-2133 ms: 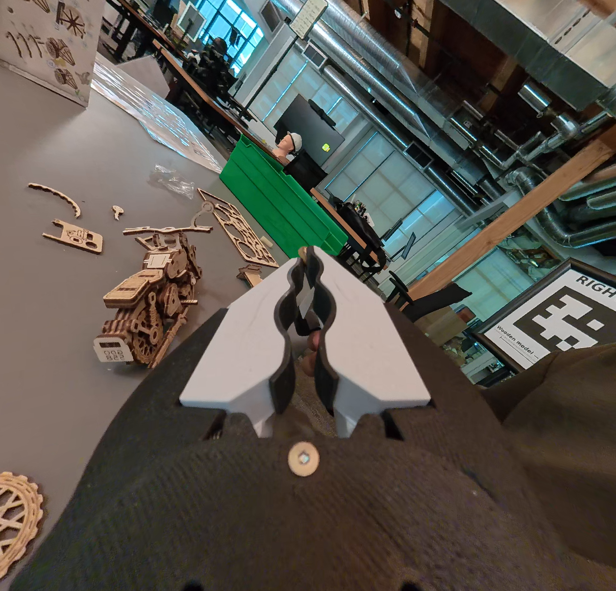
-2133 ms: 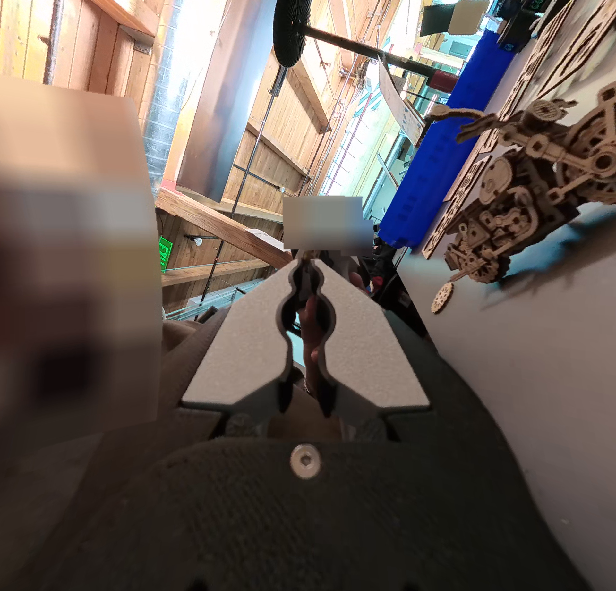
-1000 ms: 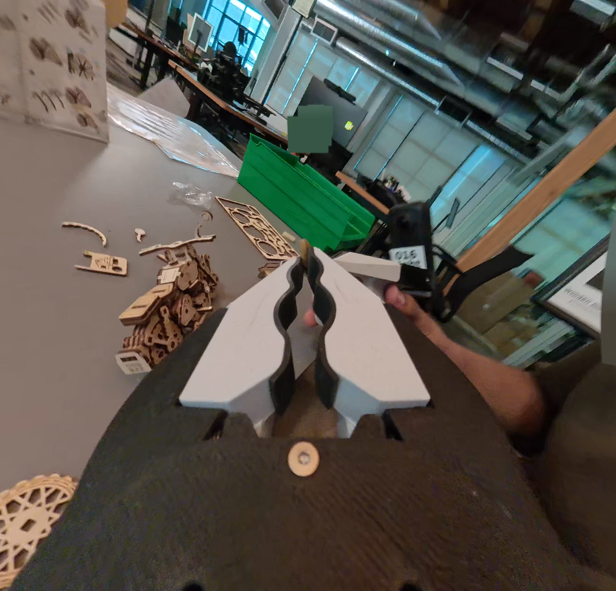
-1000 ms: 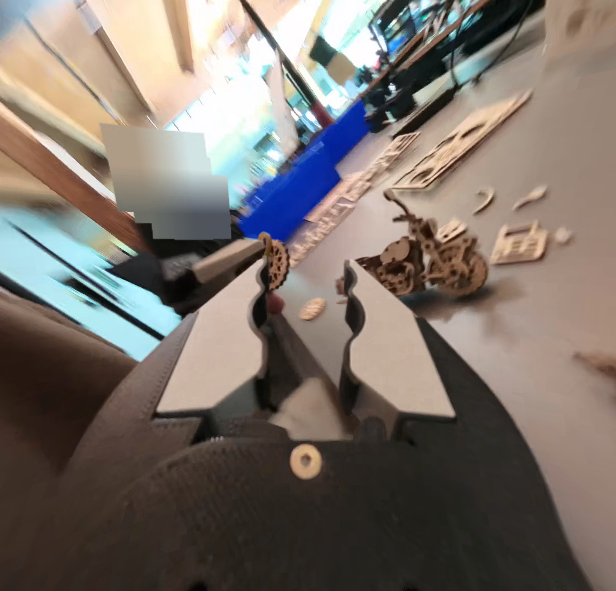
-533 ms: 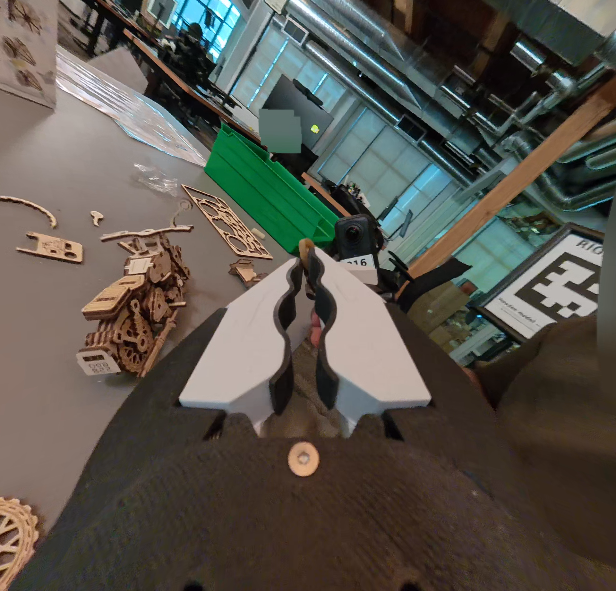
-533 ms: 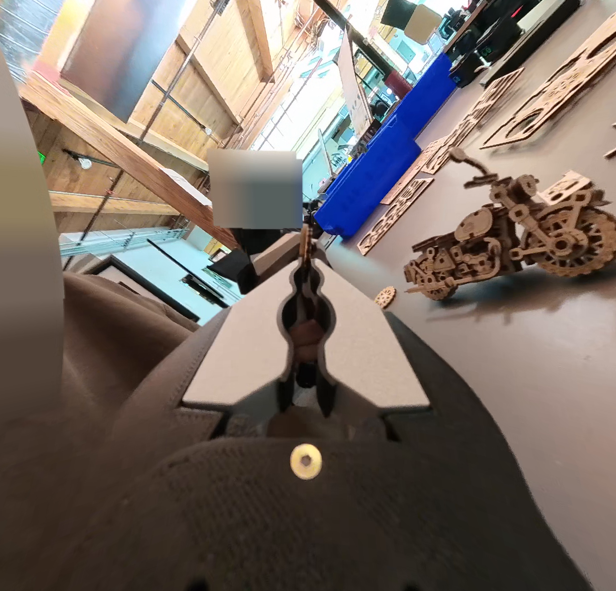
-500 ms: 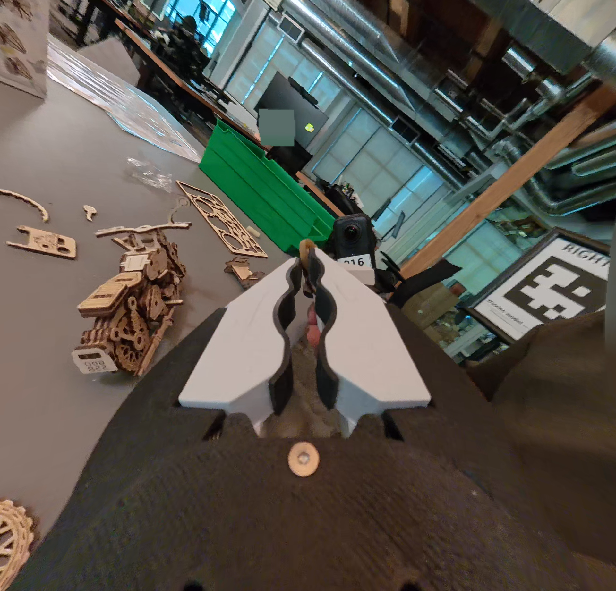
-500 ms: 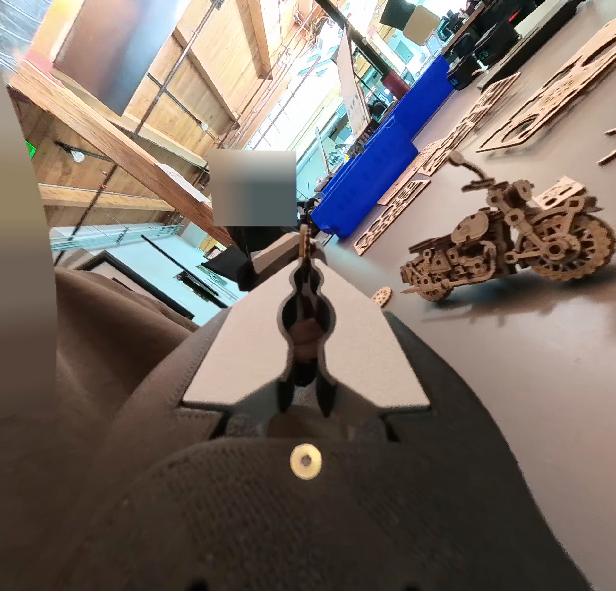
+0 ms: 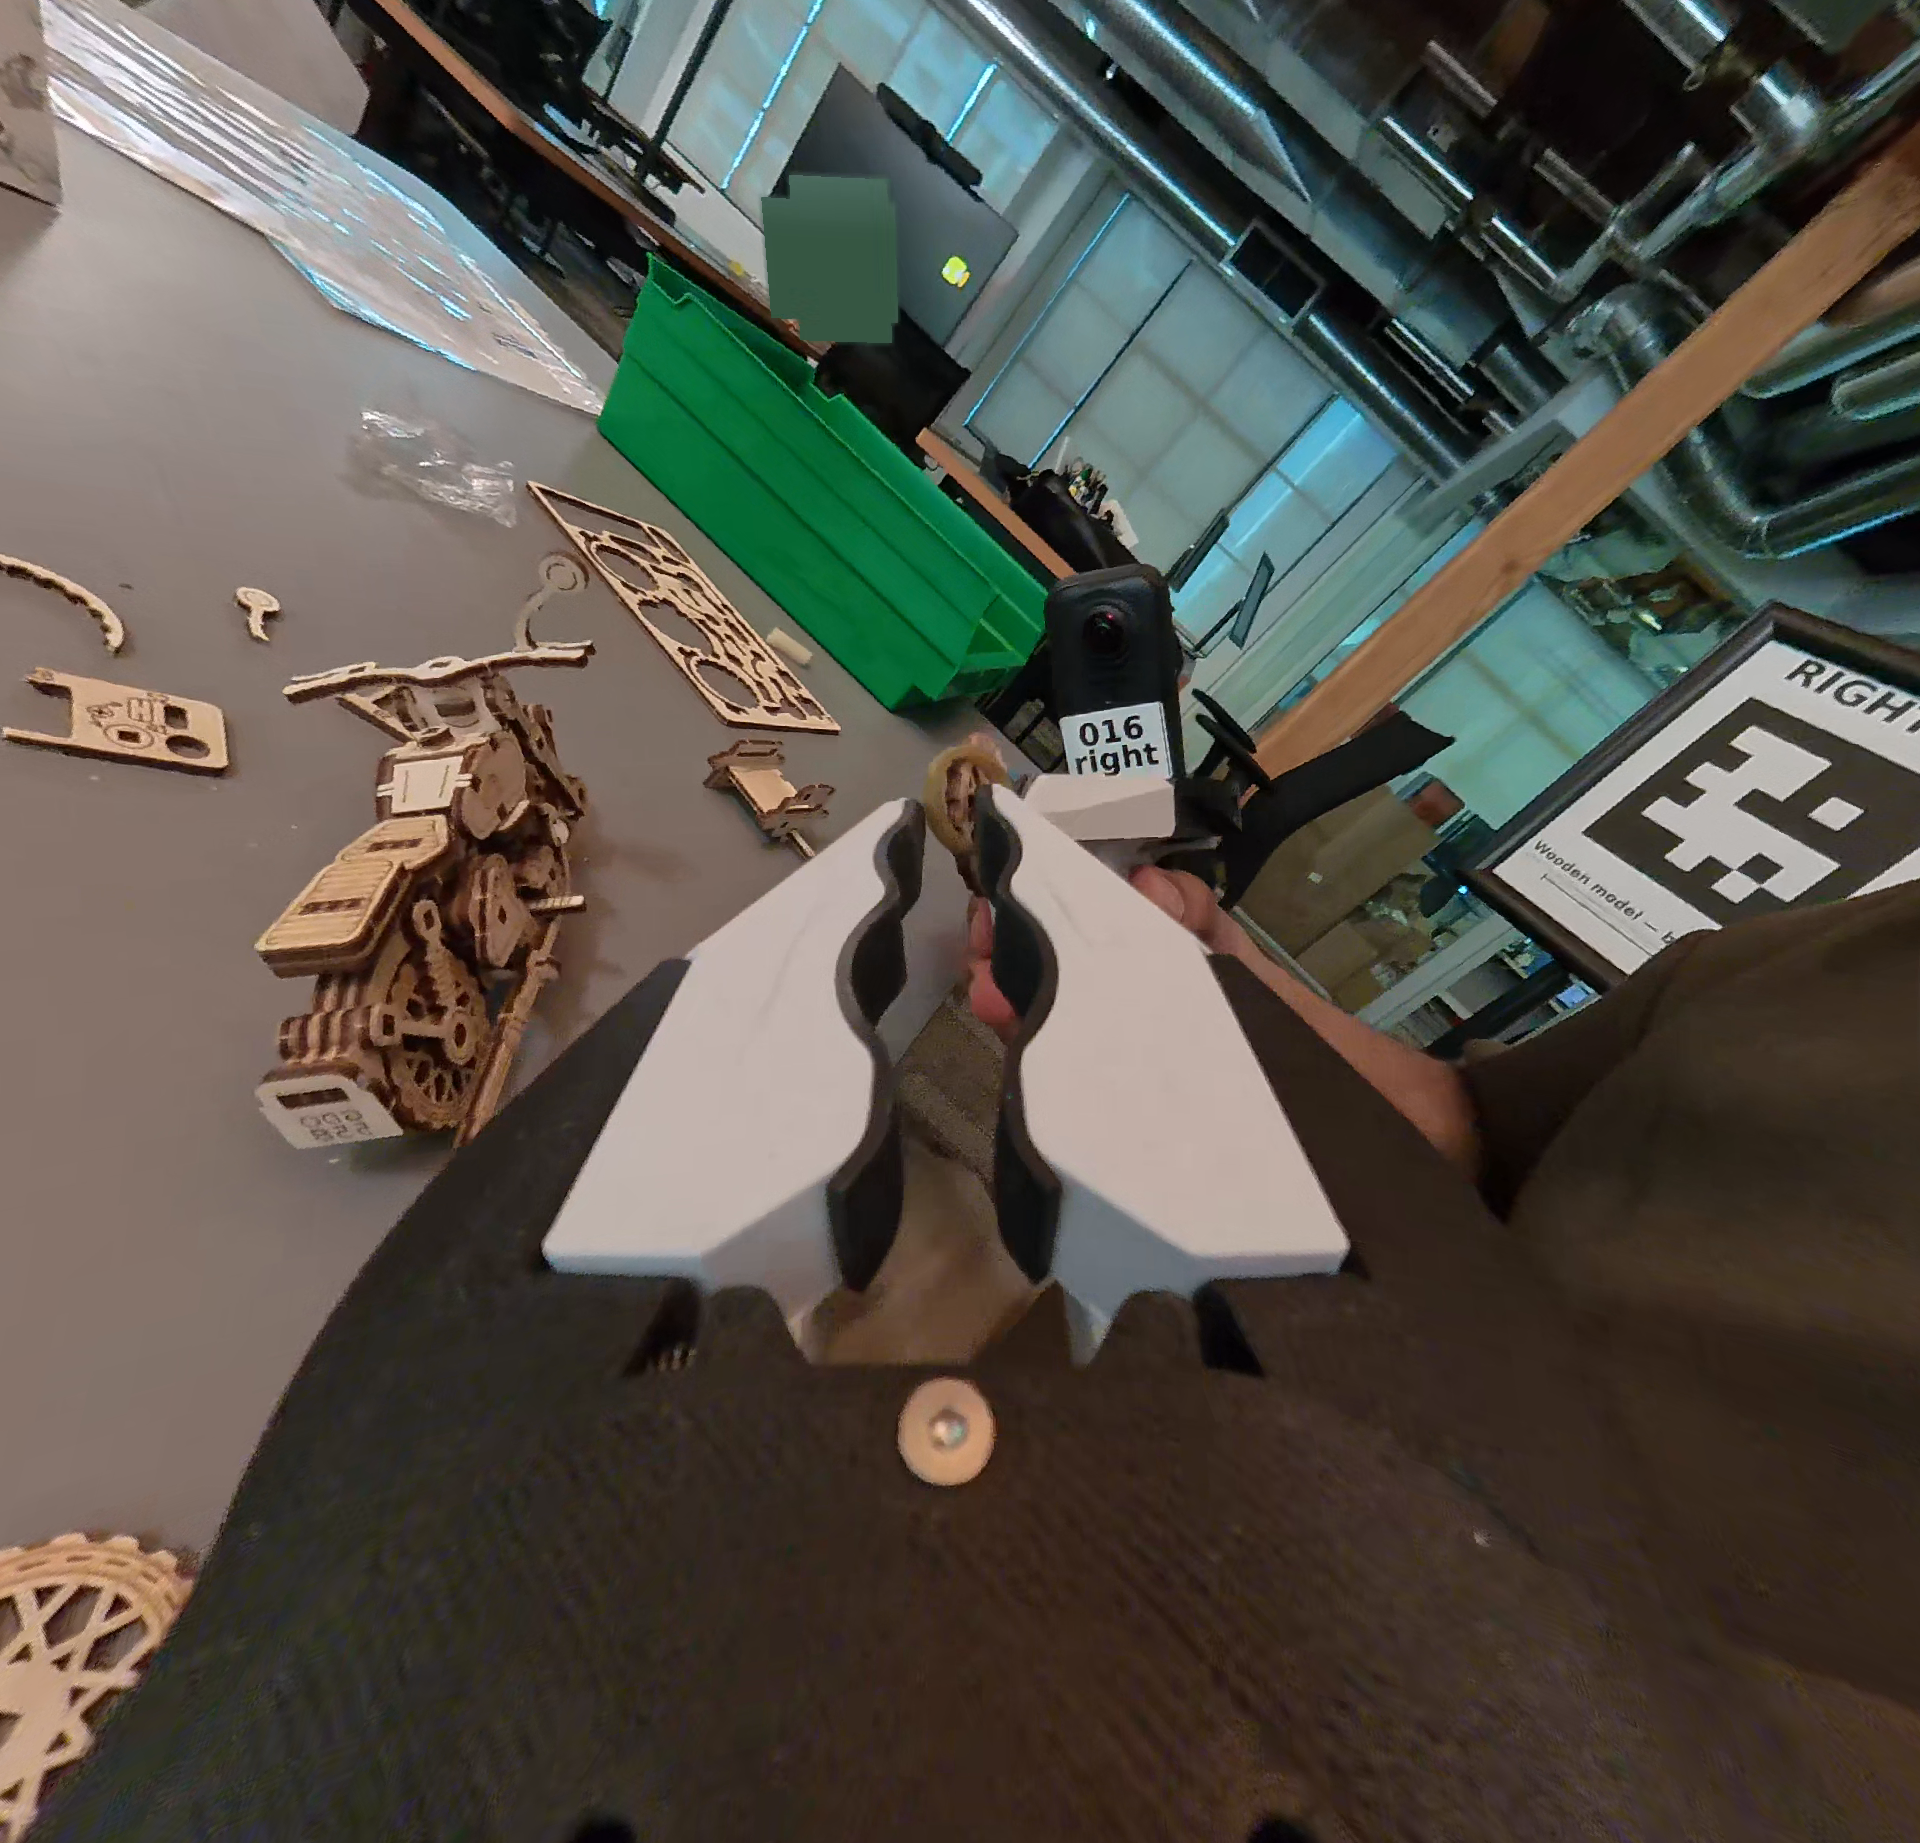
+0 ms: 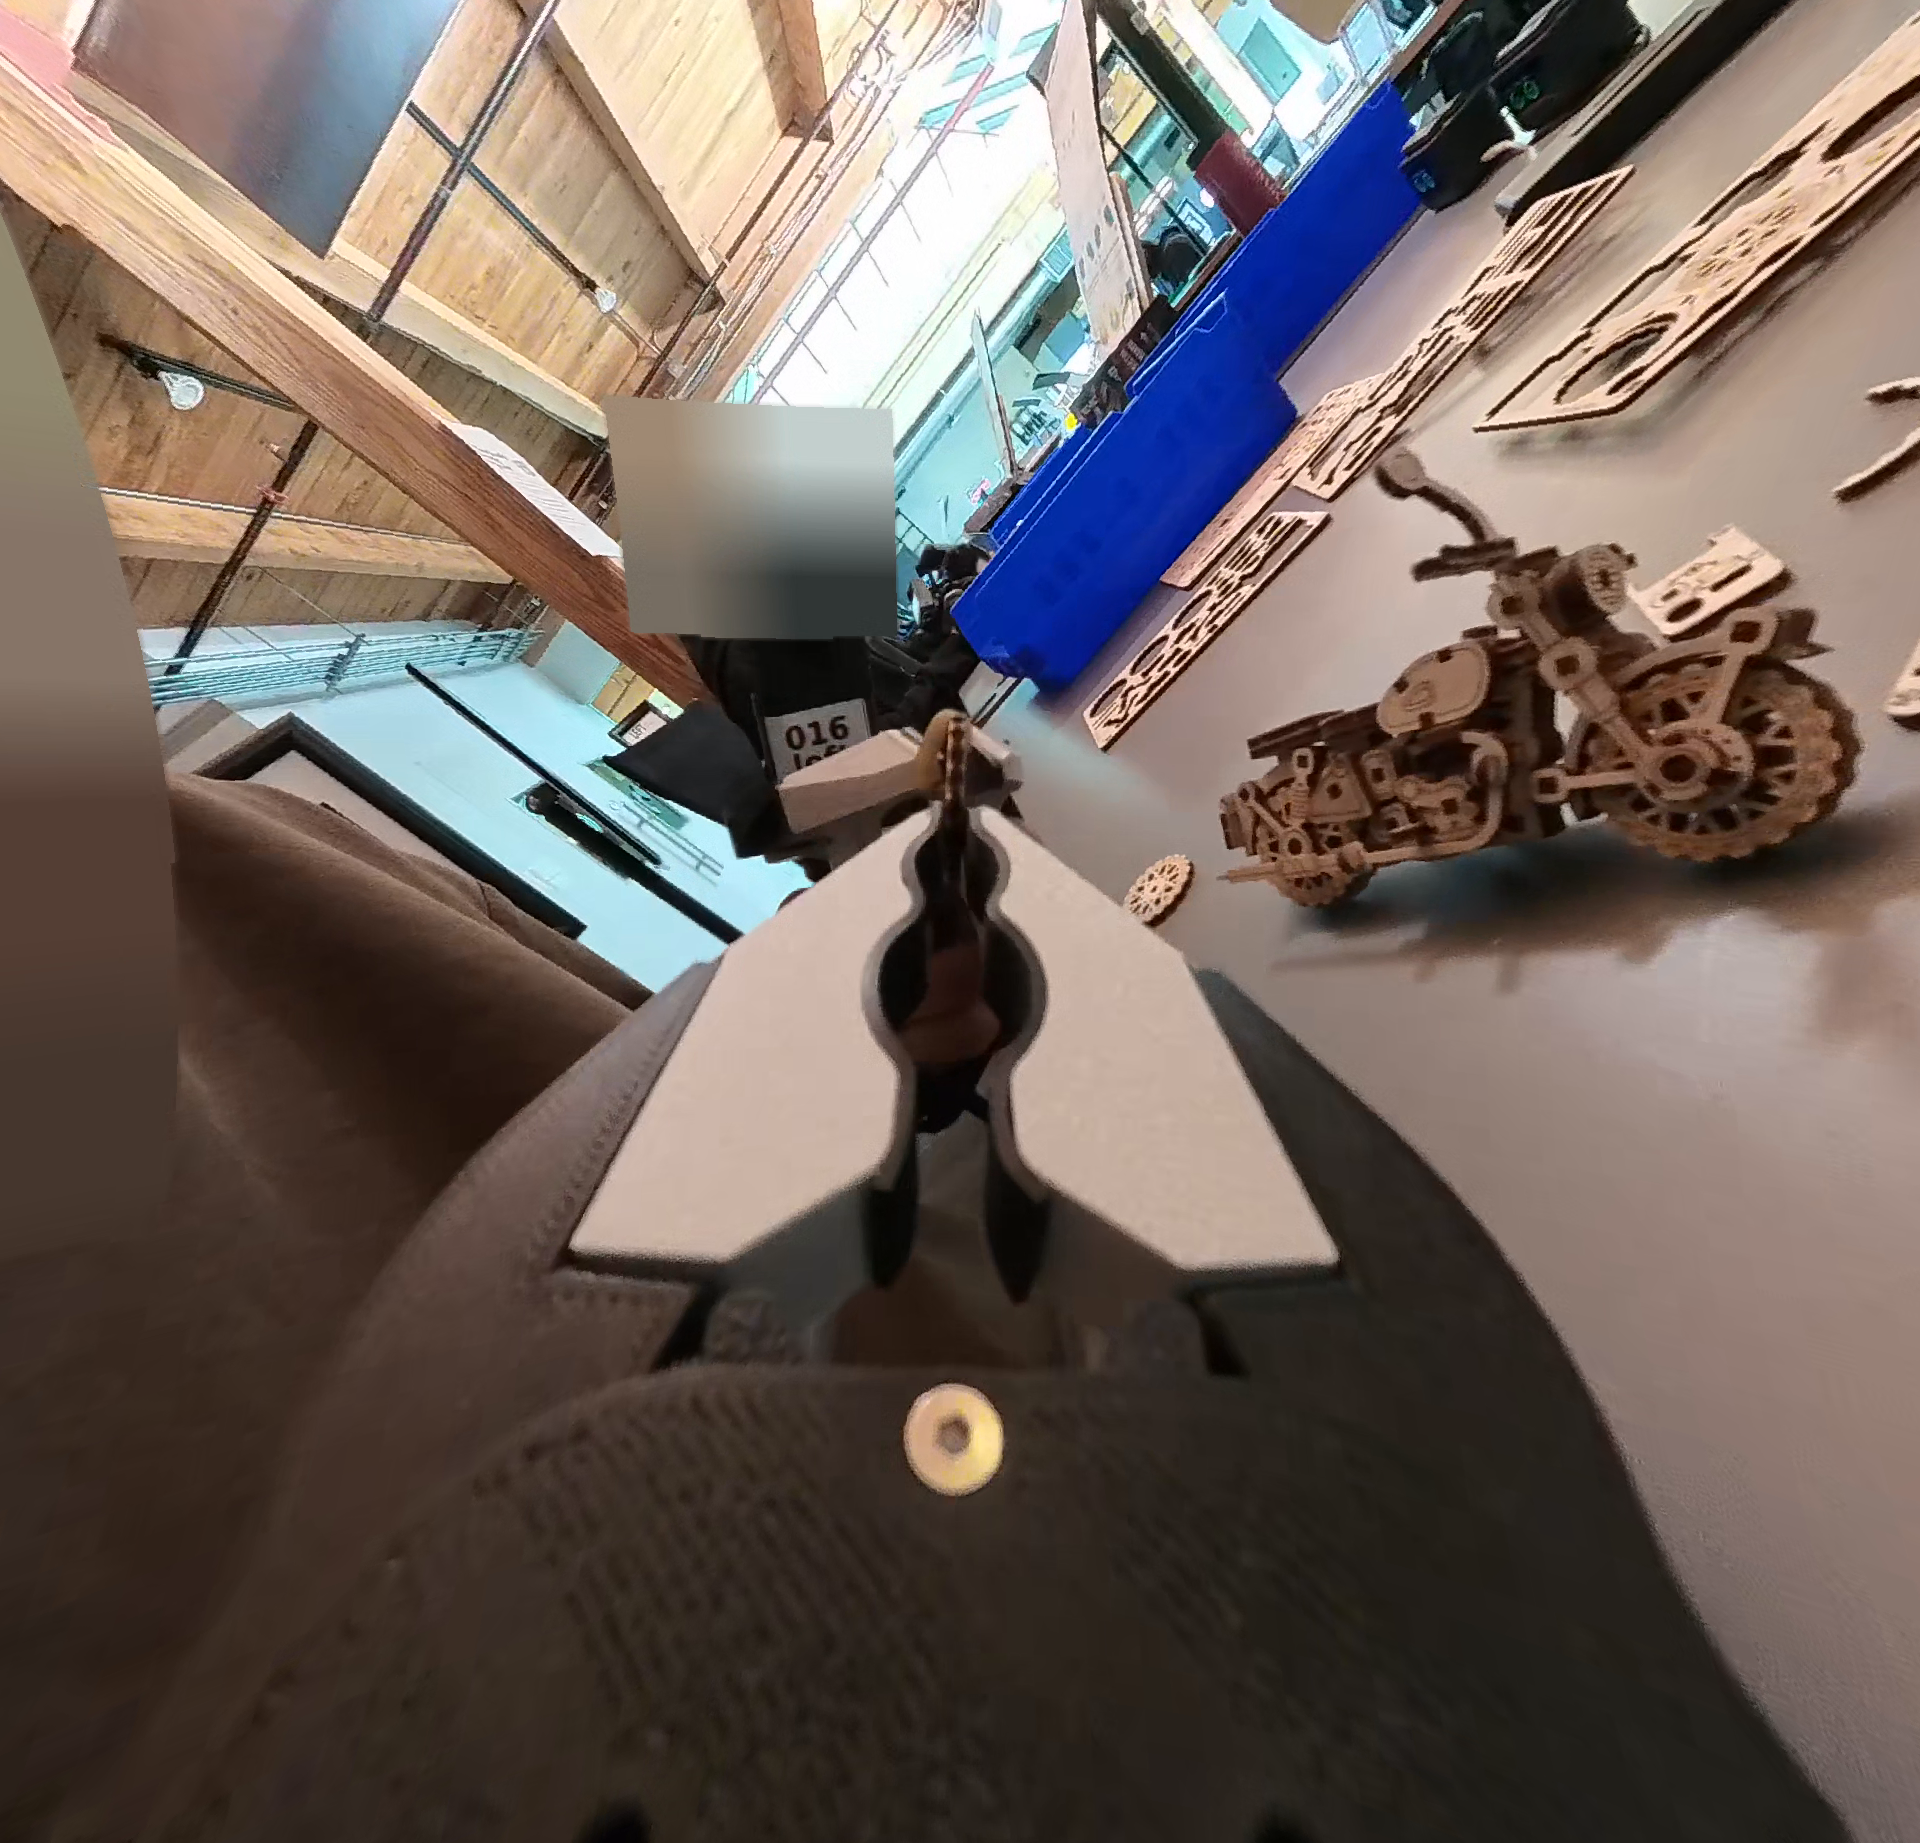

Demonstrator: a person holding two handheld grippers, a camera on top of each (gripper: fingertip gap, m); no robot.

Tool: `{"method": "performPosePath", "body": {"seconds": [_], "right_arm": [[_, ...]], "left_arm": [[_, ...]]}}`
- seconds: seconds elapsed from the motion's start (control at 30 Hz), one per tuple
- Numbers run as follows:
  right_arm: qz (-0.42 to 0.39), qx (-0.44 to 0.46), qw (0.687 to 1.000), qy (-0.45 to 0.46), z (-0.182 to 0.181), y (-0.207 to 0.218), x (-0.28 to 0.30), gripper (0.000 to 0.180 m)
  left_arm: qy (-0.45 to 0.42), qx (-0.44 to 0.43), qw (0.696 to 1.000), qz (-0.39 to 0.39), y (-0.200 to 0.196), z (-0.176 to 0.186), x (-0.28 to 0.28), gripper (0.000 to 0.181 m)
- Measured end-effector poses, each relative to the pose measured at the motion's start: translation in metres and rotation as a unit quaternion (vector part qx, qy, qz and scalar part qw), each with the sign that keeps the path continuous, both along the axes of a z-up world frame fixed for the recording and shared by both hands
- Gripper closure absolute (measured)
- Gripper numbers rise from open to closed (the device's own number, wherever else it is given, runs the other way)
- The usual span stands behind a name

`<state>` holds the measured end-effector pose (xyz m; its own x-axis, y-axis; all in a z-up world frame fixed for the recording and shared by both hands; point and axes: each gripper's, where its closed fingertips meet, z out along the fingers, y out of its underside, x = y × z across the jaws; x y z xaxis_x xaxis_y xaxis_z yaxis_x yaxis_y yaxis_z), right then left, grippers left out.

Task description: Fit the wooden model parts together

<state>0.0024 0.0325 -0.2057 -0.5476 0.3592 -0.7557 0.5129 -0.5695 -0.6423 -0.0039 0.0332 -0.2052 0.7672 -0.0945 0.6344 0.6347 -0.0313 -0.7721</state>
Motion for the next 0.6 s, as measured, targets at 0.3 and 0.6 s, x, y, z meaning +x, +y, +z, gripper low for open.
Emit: {"method": "performPosePath", "body": {"seconds": [0.3,0.6], "right_arm": [[0.034,-0.072,0.996,-0.046,-0.009,-0.006,0.001,0.178],[0.030,-0.077,0.995,-0.053,-0.012,-0.004,-0.002,0.179]], "left_arm": [[0.054,-0.035,0.998,0.004,0.001,-0.006,0.003,0.166],[0.038,-0.044,0.998,0.011,-0.001,-0.010,-0.003,0.165]]}}
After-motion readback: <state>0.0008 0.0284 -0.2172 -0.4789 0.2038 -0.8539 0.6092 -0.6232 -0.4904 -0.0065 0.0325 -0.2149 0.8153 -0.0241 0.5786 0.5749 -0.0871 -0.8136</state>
